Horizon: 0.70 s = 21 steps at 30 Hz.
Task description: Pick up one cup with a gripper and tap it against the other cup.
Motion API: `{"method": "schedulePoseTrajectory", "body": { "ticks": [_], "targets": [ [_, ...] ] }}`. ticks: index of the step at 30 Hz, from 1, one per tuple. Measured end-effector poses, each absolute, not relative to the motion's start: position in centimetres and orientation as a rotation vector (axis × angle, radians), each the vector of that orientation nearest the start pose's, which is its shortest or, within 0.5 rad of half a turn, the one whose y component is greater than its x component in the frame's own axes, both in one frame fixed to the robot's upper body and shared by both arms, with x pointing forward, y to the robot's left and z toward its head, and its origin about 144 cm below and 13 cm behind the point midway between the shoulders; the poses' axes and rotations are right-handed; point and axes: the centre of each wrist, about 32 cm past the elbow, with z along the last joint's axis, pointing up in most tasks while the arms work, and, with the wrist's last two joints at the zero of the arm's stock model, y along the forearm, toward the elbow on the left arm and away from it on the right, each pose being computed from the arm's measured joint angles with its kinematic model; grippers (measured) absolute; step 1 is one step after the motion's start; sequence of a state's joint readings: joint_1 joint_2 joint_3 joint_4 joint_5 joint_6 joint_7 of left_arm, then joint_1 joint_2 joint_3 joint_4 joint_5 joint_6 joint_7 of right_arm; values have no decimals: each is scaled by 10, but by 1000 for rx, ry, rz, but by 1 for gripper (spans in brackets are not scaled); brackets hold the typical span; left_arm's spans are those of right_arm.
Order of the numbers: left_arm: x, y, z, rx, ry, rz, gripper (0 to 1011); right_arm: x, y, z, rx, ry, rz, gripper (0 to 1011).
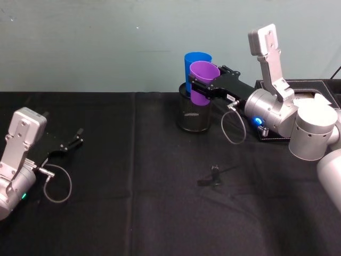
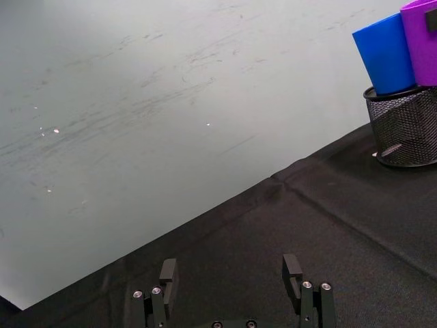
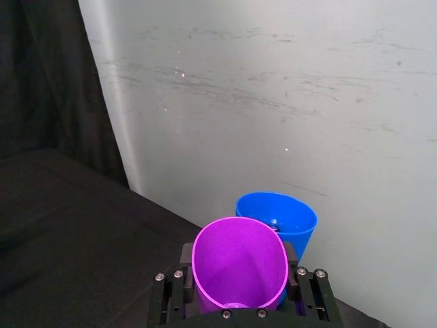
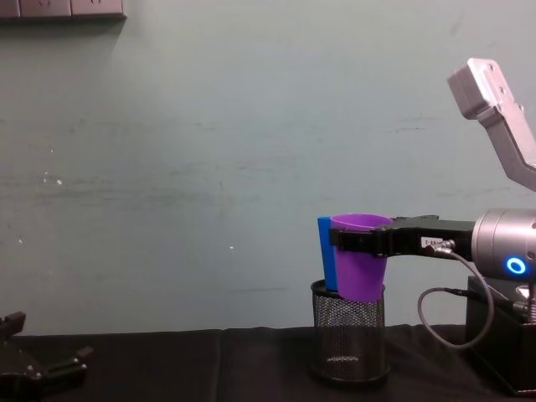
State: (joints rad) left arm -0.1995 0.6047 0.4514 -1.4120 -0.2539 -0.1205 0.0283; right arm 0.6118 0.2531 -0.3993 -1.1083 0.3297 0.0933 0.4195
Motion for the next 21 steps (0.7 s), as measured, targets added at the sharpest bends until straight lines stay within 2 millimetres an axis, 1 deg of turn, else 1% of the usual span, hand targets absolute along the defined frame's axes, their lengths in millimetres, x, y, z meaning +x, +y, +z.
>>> {"method": "schedulePoseTrajectory", "body": {
  "ticks": [17,21],
  "targets": [
    [489,310,1140,304,-285,1248,1000,611,-230,1222,-94,-36,-926,734],
    [489,310,1140,304,-285,1248,1000,609,-231,1225,-82,-43,-913,734]
  ]
}}
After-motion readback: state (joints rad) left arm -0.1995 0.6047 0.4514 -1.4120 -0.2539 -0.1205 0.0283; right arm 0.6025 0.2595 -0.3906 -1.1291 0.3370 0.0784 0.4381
